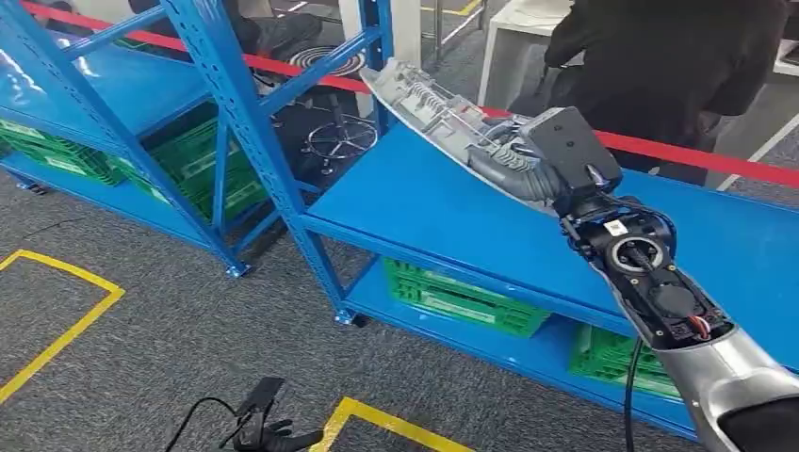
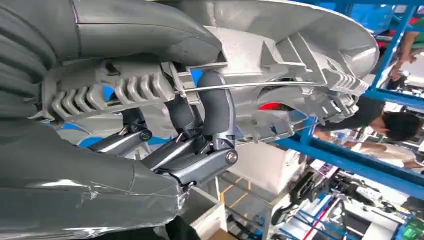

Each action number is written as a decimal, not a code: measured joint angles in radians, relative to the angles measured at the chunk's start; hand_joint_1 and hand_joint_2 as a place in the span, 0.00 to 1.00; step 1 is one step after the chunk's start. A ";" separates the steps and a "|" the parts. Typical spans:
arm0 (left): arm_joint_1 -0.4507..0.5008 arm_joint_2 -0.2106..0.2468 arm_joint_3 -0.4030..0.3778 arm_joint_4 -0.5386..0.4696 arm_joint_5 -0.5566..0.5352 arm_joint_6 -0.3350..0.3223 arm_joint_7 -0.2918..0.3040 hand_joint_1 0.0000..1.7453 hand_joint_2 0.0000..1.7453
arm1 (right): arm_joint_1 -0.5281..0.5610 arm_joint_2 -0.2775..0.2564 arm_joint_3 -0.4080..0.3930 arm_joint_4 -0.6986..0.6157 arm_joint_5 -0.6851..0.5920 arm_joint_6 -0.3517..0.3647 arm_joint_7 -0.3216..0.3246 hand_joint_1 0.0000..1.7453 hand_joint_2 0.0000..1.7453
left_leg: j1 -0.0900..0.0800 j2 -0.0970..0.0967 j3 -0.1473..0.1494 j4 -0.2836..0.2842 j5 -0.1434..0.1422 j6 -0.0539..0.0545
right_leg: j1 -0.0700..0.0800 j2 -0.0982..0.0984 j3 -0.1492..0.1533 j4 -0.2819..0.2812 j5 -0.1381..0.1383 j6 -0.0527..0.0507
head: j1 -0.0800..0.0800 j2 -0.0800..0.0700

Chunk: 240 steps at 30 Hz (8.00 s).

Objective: Take the parts from the cabinet and place them on the table.

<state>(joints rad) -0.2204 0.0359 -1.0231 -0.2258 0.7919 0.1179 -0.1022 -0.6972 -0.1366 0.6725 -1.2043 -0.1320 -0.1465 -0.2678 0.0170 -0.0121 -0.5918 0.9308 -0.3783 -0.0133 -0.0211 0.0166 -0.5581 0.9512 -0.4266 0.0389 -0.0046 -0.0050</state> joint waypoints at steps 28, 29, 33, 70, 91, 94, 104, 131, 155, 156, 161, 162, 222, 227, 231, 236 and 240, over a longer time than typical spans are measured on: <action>0.004 0.002 -0.001 0.000 0.008 0.000 0.001 0.00 1.00 | 0.090 -0.013 -0.049 -0.146 -0.060 0.056 -0.001 1.00 1.00 | -0.002 -0.001 -0.006 0.007 -0.003 -0.005 | 0.001 -0.002 0.000 -0.003 0.000 0.000 | 0.000 0.000; 0.004 0.002 -0.001 0.000 0.009 0.000 0.001 0.00 1.00 | 0.095 -0.018 -0.052 -0.167 -0.060 0.056 -0.001 1.00 1.00 | -0.002 -0.001 -0.006 0.007 -0.003 -0.005 | 0.001 -0.002 0.000 -0.003 0.000 0.000 | 0.000 0.000; 0.004 0.002 -0.001 0.000 0.013 0.000 0.000 0.00 1.00 | 0.103 -0.021 -0.058 -0.184 -0.060 0.056 0.001 1.00 1.00 | -0.002 -0.001 -0.006 0.007 -0.003 -0.005 | 0.001 -0.002 0.000 -0.003 0.000 0.000 | 0.000 0.000; 0.021 0.002 -0.001 0.000 0.024 0.001 -0.018 0.00 1.00 | 0.331 -0.020 -0.018 -0.494 -0.037 -0.033 -0.008 1.00 1.00 | -0.002 -0.001 -0.007 0.007 -0.005 -0.004 | 0.001 -0.002 0.000 -0.003 -0.001 0.001 | -0.001 0.000; 0.021 0.002 -0.001 0.000 0.020 0.000 -0.018 0.00 1.00 | 0.368 -0.020 0.002 -0.544 -0.041 -0.049 -0.040 1.00 1.00 | -0.002 -0.001 -0.007 0.007 -0.006 -0.004 | 0.001 -0.002 0.000 -0.003 -0.001 0.001 | -0.001 0.000; 0.021 0.001 -0.001 0.000 0.018 0.000 -0.018 0.00 1.00 | 0.372 -0.019 0.002 -0.545 -0.041 -0.051 -0.045 1.00 1.00 | -0.002 -0.001 -0.007 0.007 -0.006 -0.004 | 0.001 -0.002 0.000 -0.003 -0.001 0.001 | -0.001 0.000; 0.020 -0.002 -0.001 0.000 0.005 -0.002 -0.013 0.00 1.00 | 0.381 -0.019 0.001 -0.548 -0.048 -0.036 -0.049 1.00 1.00 | -0.002 -0.001 -0.007 0.007 -0.006 -0.004 | 0.001 -0.002 0.000 -0.003 -0.001 0.001 | -0.001 0.000; 0.016 -0.012 -0.001 0.000 0.001 -0.001 -0.006 0.00 1.00 | 0.390 -0.016 0.000 -0.553 -0.054 -0.018 -0.047 1.00 1.00 | 0.002 -0.065 0.008 0.015 -0.026 -0.013 | -0.004 0.010 0.002 0.018 -0.014 -0.007 | 0.008 0.000; 0.014 -0.010 -0.001 0.001 0.001 0.000 -0.005 0.00 1.00 | 0.399 -0.009 -0.008 -0.559 -0.054 -0.006 -0.048 1.00 1.00 | -0.010 -0.049 0.014 0.014 -0.026 0.038 | 0.008 -0.016 -0.068 0.207 -0.089 0.015 | -0.001 0.000; 0.013 -0.010 -0.001 0.001 0.001 0.000 -0.005 0.00 1.00 | 0.399 -0.009 -0.008 -0.559 -0.054 -0.003 -0.048 1.00 1.00 | -0.009 -0.059 0.015 0.018 -0.028 0.035 | 0.004 0.001 -0.023 0.109 -0.040 0.014 | 0.001 0.000; 0.016 -0.009 -0.001 0.001 0.001 0.000 -0.005 0.00 1.00 | 0.400 -0.009 -0.008 -0.562 -0.059 0.001 -0.049 1.00 1.00 | -0.008 -0.105 -0.003 0.019 -0.019 0.005 | 0.005 0.039 0.015 0.016 -0.029 -0.007 | 0.002 0.000; 0.017 -0.004 -0.001 0.001 0.001 0.000 -0.005 0.00 1.00 | 0.400 -0.008 -0.008 -0.563 -0.059 0.002 -0.049 1.00 1.00 | -0.010 -0.109 -0.004 0.021 -0.019 0.001 | -0.007 0.028 0.020 0.005 -0.023 -0.015 | 0.001 0.000; 0.026 0.002 -0.001 0.001 0.007 0.000 -0.018 0.00 1.00 | 0.432 -0.005 0.046 -0.711 -0.173 0.055 -0.070 1.00 1.00 | -0.024 -0.020 0.012 0.021 -0.041 0.039 | 0.003 -0.013 0.019 -0.004 -0.020 0.005 | -0.006 0.000; 0.025 -0.001 -0.001 0.001 0.007 0.000 -0.017 0.00 1.00 | 0.430 -0.005 0.050 -0.708 -0.182 0.064 -0.078 1.00 1.00 | -0.007 -0.018 0.052 -0.038 -0.017 0.044 | 0.007 -0.013 -0.065 0.191 -0.133 0.016 | 0.002 0.000; 0.028 -0.001 -0.001 0.001 0.007 0.000 -0.017 0.00 1.00 | 0.435 -0.005 0.051 -0.700 -0.182 0.070 -0.079 1.00 1.00 | 0.006 -0.035 0.051 -0.028 -0.026 0.030 | -0.013 -0.013 -0.091 0.230 -0.105 0.036 | 0.003 0.000; 0.028 0.002 -0.001 0.002 0.007 0.000 -0.018 0.00 1.00 | 0.436 -0.004 0.051 -0.697 -0.180 0.074 -0.081 1.00 1.00 | 0.016 -0.067 0.034 0.016 -0.047 -0.014 | -0.023 0.021 0.018 0.017 -0.032 0.027 | 0.008 0.000; 0.031 0.002 -0.001 0.002 0.006 0.000 -0.018 0.00 1.00 | 0.432 -0.004 0.053 -0.697 -0.180 0.074 -0.082 1.00 1.00 | 0.021 -0.039 0.016 0.045 -0.067 -0.026 | -0.020 -0.004 0.019 0.016 -0.028 -0.005 | -0.010 0.000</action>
<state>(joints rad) -0.1898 0.0374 -1.0239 -0.2243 0.7984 0.1183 -0.1202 -0.2651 -0.1404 0.7252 -1.9009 -0.3124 -0.0725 -0.3498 0.0378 -0.0507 -0.5757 0.9759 -0.4451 -0.0394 -0.0408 0.0125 -0.5388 0.9676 -0.4551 0.0335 -0.0142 -0.0050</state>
